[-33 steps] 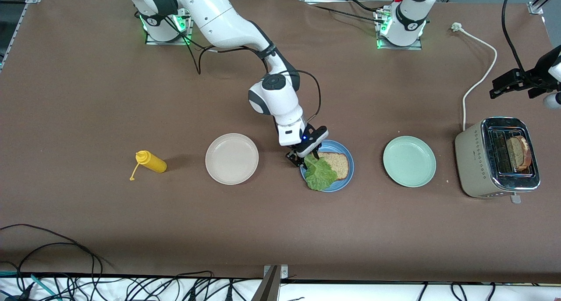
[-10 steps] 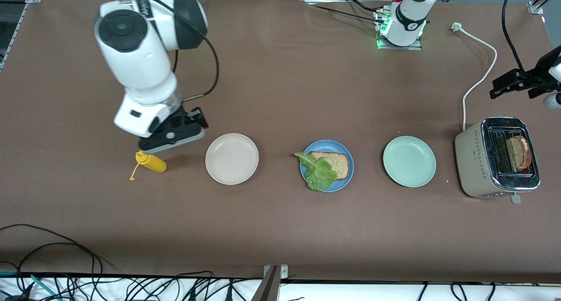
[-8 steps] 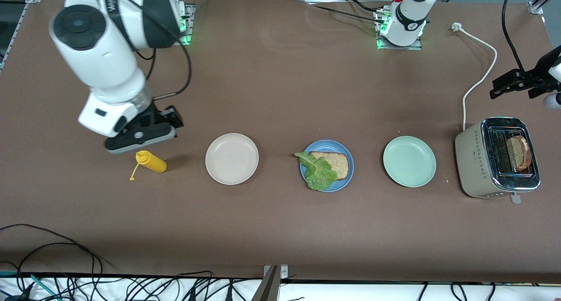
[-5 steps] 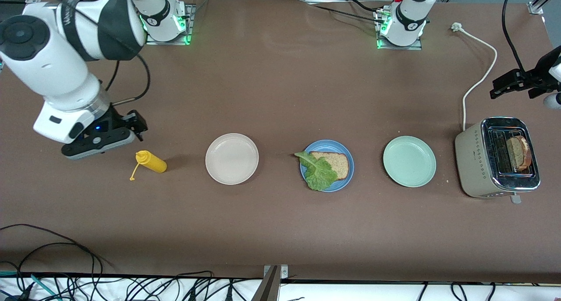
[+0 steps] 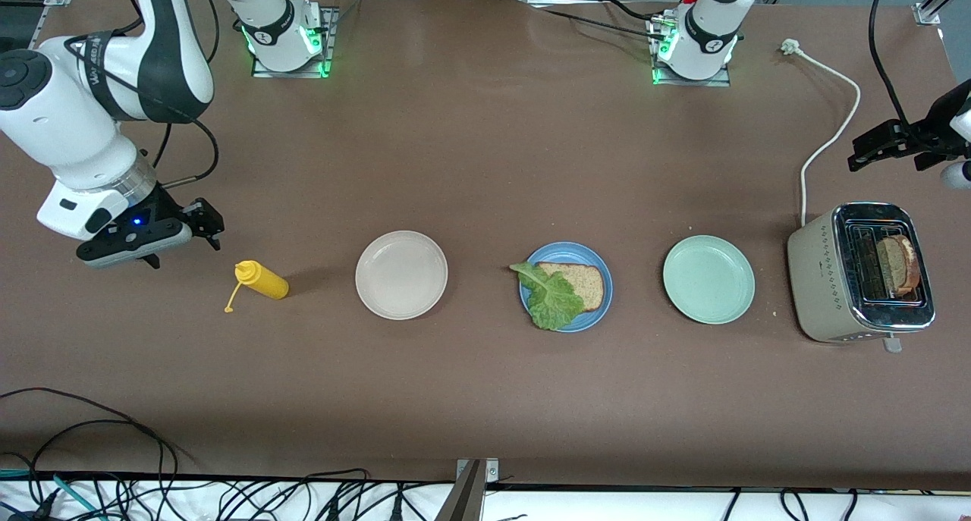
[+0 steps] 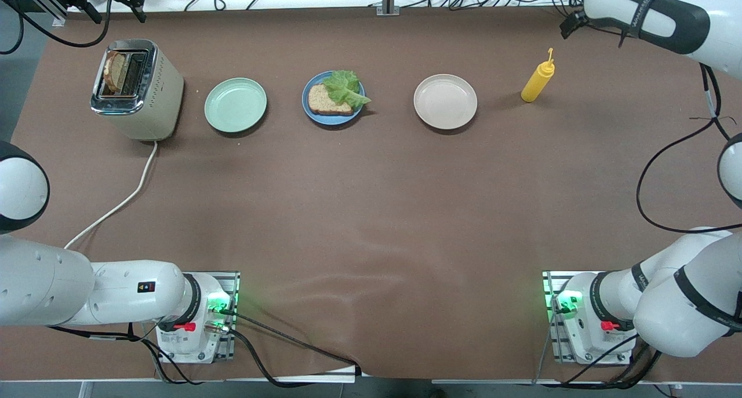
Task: Make sandwich in blue plate with both arms
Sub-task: 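Move the right gripper over the yellow squeeze bottle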
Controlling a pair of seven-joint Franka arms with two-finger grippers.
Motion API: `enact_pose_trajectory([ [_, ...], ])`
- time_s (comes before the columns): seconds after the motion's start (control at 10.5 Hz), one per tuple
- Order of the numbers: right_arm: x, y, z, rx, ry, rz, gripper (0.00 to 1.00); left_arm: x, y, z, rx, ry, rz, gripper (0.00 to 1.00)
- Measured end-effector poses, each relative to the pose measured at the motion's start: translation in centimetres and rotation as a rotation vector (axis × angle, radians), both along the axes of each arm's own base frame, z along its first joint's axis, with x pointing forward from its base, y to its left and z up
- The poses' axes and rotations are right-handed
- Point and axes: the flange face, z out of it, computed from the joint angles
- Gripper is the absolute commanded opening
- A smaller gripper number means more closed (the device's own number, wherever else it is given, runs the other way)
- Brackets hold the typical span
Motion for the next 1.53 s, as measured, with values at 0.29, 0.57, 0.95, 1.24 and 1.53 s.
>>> enact_pose_trajectory([
  [0.29, -2.3, -3.3, -3.6, 0.03, -0.104, -0.007, 1.0, 0.0, 0.0, 0.0, 0.0, 0.0, 0.0, 1.0],
  [0.57, -3.9, -3.8, -5.1, 0.047, -0.16, 0.001, 0.99, 0.0, 0.0, 0.0, 0.0, 0.0, 0.0, 1.0],
  [0.95, -4.6, -4.1, -6.1, 0.141, -0.136, -0.08, 1.0, 0.0, 0.0, 0.0, 0.0, 0.0, 0.0, 1.0],
  [1.24, -5.0, -4.4, -6.8, 0.244, -0.104, -0.093, 1.0, 0.0, 0.0, 0.0, 0.0, 0.0, 0.0, 1.0],
  [1.53, -5.6, -5.6, -8.2, 0.407, -0.128, -0.018, 1.0, 0.0, 0.0, 0.0, 0.0, 0.0, 0.0, 1.0],
])
